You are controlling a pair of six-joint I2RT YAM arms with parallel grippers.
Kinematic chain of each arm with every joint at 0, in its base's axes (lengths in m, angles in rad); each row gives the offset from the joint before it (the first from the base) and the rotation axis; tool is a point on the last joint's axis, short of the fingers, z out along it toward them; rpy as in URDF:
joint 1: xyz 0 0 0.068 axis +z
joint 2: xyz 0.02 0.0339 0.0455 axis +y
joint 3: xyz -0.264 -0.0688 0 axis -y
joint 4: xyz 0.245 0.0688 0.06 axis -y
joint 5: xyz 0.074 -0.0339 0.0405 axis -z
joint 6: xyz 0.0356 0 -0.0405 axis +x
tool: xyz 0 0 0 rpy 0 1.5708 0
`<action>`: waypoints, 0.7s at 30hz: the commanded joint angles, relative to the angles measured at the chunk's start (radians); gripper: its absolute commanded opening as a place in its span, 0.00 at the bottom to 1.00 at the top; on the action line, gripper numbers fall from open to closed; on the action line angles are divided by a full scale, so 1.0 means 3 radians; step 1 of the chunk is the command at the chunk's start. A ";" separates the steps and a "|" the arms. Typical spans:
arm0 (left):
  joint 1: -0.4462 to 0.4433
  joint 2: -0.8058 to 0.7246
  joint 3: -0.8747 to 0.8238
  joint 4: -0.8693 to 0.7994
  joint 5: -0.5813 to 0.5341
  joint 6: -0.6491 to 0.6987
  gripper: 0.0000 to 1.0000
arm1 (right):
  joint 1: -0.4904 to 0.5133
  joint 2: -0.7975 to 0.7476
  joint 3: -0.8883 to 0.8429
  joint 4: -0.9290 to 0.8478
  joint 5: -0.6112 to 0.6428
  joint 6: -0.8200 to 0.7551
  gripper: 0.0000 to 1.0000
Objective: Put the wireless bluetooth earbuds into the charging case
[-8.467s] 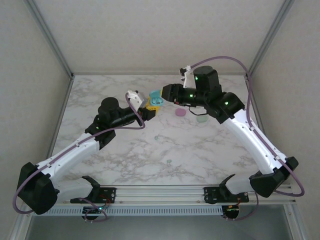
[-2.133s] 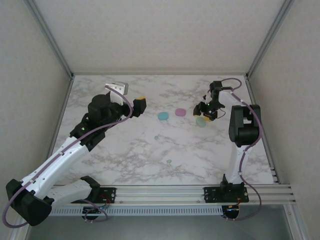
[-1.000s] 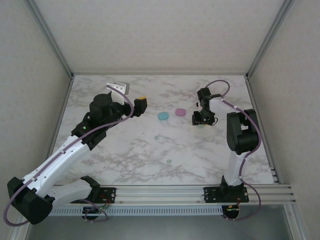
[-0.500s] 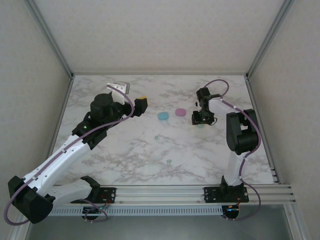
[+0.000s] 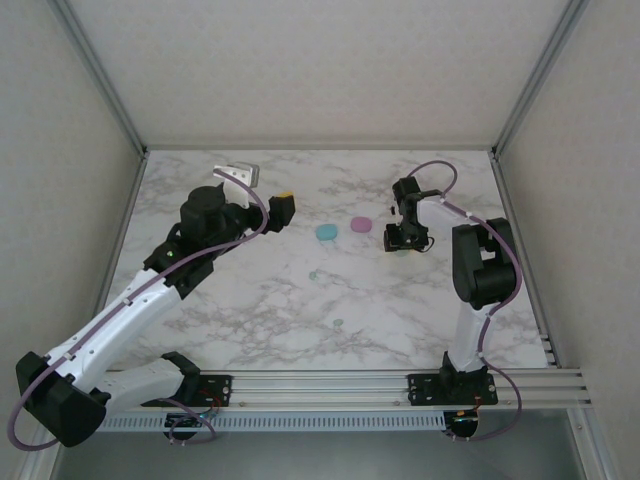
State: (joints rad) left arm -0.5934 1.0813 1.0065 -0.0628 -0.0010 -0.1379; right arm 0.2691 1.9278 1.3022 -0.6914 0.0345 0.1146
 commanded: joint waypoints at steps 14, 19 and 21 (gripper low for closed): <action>0.0238 0.0401 0.0423 -0.0389 0.0404 -0.0564 0.90 | 0.0324 -0.1348 -0.0598 0.0770 -0.0644 -0.0323 0.33; 0.0255 0.0600 0.0621 -0.0368 0.0943 -0.0754 0.82 | 0.0634 -0.2167 -0.0986 0.1397 -0.0961 -0.0907 0.32; 0.0255 0.0638 0.0628 -0.0230 0.1138 -0.0876 0.80 | 0.0716 -0.2430 -0.1124 0.1617 -0.1134 -0.1131 0.31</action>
State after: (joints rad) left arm -0.5217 1.2636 1.1557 -0.1574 0.2039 -0.3283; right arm 0.4583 1.2705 1.0218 -0.3481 -0.2043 -0.0860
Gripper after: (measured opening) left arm 0.804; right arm 0.411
